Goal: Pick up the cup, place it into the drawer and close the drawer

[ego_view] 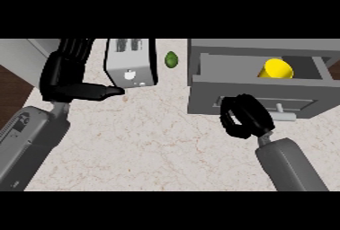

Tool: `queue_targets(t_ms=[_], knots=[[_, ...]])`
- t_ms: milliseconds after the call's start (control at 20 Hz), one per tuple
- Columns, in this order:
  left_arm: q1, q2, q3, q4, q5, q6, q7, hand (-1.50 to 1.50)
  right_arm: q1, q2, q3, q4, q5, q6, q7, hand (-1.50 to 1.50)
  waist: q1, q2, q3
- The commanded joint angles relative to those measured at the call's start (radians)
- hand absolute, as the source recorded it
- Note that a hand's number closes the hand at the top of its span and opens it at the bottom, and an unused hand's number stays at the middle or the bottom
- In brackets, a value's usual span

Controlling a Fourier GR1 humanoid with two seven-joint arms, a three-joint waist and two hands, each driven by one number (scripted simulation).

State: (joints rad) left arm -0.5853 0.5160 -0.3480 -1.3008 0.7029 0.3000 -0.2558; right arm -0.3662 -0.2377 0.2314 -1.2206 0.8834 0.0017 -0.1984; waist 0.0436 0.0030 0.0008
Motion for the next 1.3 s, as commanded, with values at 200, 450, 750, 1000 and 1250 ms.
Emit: queue_targets(t_ms=[200,450,750,1000,1250], knots=[[0.108,0.065,0.101,-0.035,0.019,-0.107,0.002,-1.50,-0.267,0.072,-0.097,0.505,0.028,-0.152,-0.152,1.50,-0.013,0.006,0.000],[0.190,0.092,0.109,-0.098,0.029,-0.169,-0.030,-1.50,-0.444,0.006,-0.194,0.730,-0.011,-0.110,-0.205,1.50,0.028,0.016,0.001],[0.136,0.092,0.132,-0.048,0.017,-0.179,-0.014,-1.50,-0.579,-0.051,-0.259,0.894,-0.033,-0.070,-0.221,1.50,0.035,0.032,0.002],[0.183,0.065,0.094,-0.087,0.007,-0.206,-0.027,-1.50,-0.617,-0.079,-0.285,0.937,-0.055,-0.048,-0.237,1.50,0.062,0.036,0.003],[0.161,0.043,0.097,-0.074,0.015,-0.209,-0.023,-1.50,-0.626,-0.105,-0.323,0.943,-0.095,-0.032,-0.275,1.50,0.065,0.045,0.003]])
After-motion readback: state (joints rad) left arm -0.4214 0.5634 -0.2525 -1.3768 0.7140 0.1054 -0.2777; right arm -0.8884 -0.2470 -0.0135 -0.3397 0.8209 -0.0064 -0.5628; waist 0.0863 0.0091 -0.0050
